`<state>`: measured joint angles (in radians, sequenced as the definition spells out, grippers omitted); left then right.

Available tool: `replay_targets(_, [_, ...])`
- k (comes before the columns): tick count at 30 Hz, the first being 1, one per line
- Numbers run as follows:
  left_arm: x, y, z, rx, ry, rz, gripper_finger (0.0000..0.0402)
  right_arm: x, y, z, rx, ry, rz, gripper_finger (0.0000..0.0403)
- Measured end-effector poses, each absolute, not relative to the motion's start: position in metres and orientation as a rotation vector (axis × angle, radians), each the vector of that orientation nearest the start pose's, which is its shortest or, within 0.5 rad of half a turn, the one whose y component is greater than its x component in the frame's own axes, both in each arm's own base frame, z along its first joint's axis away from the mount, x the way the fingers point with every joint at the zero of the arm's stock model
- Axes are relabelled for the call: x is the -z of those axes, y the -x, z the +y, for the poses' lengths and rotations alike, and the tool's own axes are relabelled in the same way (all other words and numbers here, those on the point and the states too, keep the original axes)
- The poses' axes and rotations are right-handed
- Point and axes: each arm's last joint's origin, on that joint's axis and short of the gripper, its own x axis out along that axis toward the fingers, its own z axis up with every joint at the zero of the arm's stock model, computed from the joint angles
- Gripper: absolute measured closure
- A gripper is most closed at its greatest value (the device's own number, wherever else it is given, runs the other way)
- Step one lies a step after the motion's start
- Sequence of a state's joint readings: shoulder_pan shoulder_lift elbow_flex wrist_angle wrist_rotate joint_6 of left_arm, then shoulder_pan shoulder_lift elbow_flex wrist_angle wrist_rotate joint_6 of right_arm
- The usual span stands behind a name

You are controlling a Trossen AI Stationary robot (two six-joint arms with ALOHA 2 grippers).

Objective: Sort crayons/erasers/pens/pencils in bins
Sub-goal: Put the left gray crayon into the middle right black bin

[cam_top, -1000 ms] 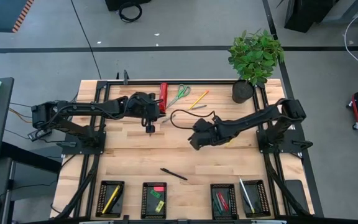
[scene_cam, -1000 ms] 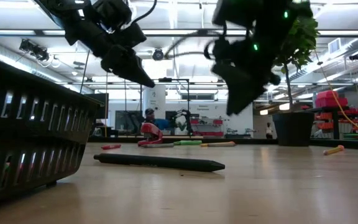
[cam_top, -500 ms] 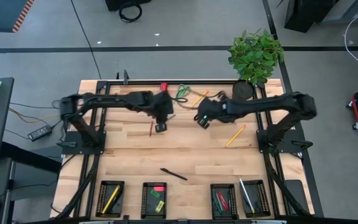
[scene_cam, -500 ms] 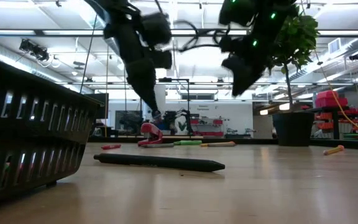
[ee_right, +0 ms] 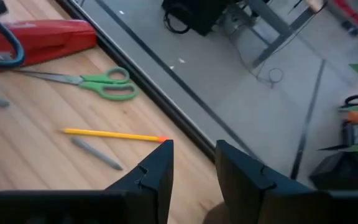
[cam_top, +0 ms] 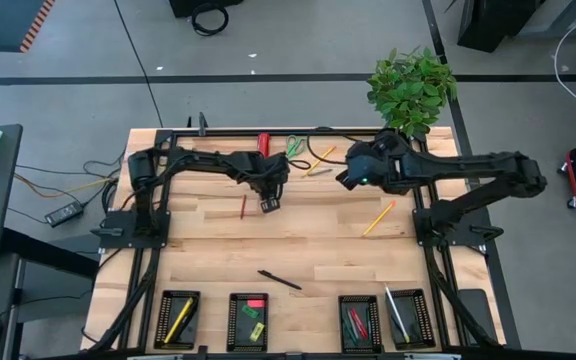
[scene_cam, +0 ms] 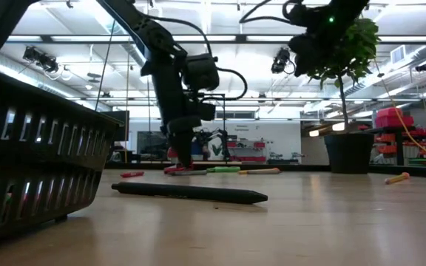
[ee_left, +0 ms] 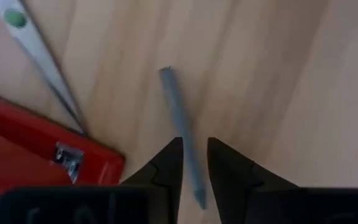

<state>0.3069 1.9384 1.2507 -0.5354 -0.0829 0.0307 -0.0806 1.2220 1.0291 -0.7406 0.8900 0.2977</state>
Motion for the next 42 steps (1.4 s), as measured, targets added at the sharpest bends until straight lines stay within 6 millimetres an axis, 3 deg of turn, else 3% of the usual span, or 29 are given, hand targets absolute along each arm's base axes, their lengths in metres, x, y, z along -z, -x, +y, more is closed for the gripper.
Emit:
replay_targets(17, [-0.15, -0.362, 0.118, -0.363, 0.21, 1.161, 0.0319, -0.257, -0.217, -0.052, 1.036, 0.192, 0.888, 0.0278])
replay_targets(25, [-0.128, -0.367, 0.118, -0.362, 0.234, 1.195, 0.0324, -0.261, -0.22, -0.042, 0.991, 0.192, 0.863, 0.0278])
replay_targets(37, [-0.128, -0.369, 0.117, -0.37, 0.241, 1.178, 0.0351, -0.267, -0.215, -0.039, 0.991, 0.195, 0.83, 0.0278])
replay_targets(42, [-0.137, -0.371, 0.116, -0.375, 0.253, 1.192, 0.0356, -0.267, -0.215, -0.039, 0.991, 0.194, 0.829, 0.0278])
